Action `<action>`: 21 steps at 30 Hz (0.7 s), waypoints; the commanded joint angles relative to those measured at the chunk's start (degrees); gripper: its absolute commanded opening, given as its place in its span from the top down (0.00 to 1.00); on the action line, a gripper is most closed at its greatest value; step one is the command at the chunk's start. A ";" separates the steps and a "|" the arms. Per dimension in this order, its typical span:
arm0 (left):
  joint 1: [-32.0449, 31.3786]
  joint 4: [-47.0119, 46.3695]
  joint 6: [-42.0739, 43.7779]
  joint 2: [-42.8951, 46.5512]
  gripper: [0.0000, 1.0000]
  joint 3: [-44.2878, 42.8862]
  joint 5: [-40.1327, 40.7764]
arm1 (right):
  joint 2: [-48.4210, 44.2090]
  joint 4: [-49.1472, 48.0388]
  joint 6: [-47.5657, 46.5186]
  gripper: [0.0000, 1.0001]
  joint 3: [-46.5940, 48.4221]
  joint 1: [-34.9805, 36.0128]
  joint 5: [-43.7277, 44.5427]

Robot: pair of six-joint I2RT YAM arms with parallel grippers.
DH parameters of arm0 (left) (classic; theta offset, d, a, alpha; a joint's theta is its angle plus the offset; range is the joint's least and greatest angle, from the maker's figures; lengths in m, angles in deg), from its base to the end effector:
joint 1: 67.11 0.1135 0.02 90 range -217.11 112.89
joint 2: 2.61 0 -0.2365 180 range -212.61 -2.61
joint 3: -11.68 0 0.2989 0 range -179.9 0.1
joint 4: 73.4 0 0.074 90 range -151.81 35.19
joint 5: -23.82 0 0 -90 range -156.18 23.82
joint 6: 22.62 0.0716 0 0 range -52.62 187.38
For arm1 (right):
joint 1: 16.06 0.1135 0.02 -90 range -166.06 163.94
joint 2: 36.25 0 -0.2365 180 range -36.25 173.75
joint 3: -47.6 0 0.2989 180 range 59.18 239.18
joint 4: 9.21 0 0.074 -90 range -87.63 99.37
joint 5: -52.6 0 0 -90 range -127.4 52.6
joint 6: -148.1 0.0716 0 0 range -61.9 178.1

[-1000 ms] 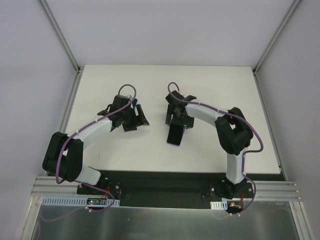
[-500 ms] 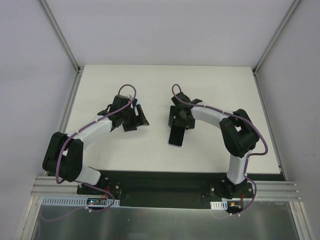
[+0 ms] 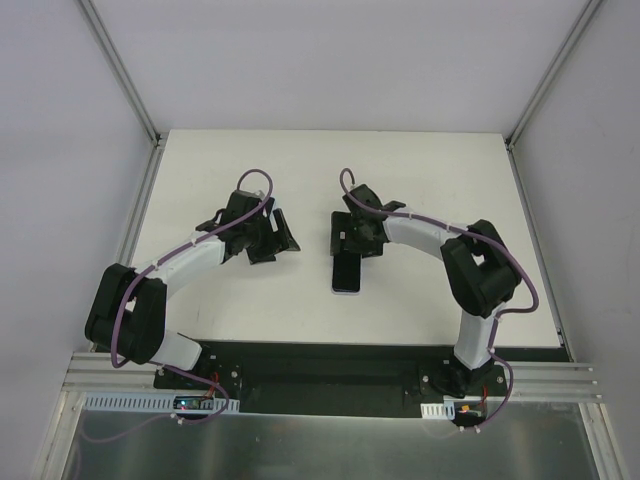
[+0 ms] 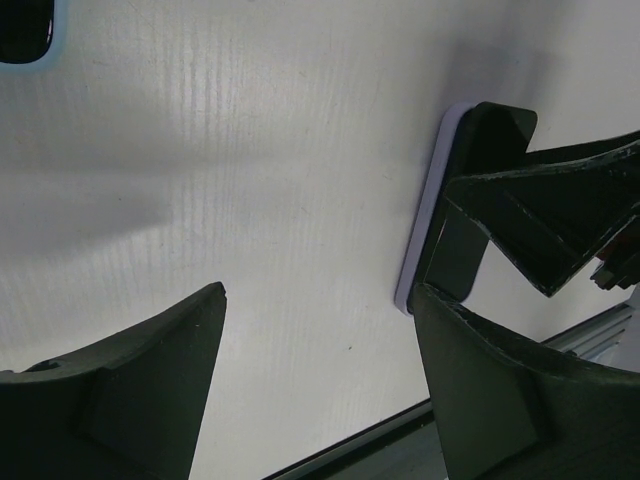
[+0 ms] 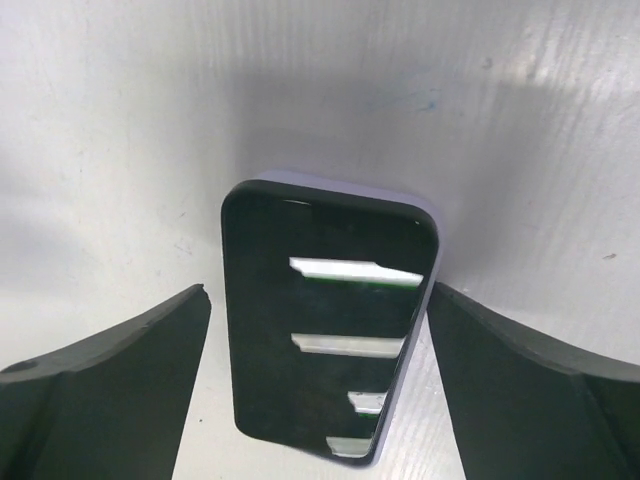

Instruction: Put the phone into the phone case

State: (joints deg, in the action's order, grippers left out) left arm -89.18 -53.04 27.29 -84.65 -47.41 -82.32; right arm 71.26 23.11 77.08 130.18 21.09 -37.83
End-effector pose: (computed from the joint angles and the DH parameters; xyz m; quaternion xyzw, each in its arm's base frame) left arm 0.3321 -0.1561 0.1332 -0.0874 0.9065 -0.3129 0.2695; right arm 0.3512 0.2667 0.0906 -0.1525 0.9472 0.1358 0.2471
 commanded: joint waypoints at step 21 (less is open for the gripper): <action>-9.40 -6.66 -2.00 -16.04 0.49 -11.72 -3.89 | -17.15 -15.36 -2.55 0.20 -19.58 -12.62 -24.34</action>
State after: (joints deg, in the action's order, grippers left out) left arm -97.88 -56.58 26.04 -97.59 -56.08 -83.54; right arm 56.81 13.90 74.33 112.87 9.09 -55.18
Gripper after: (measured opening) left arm 0.534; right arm 0.803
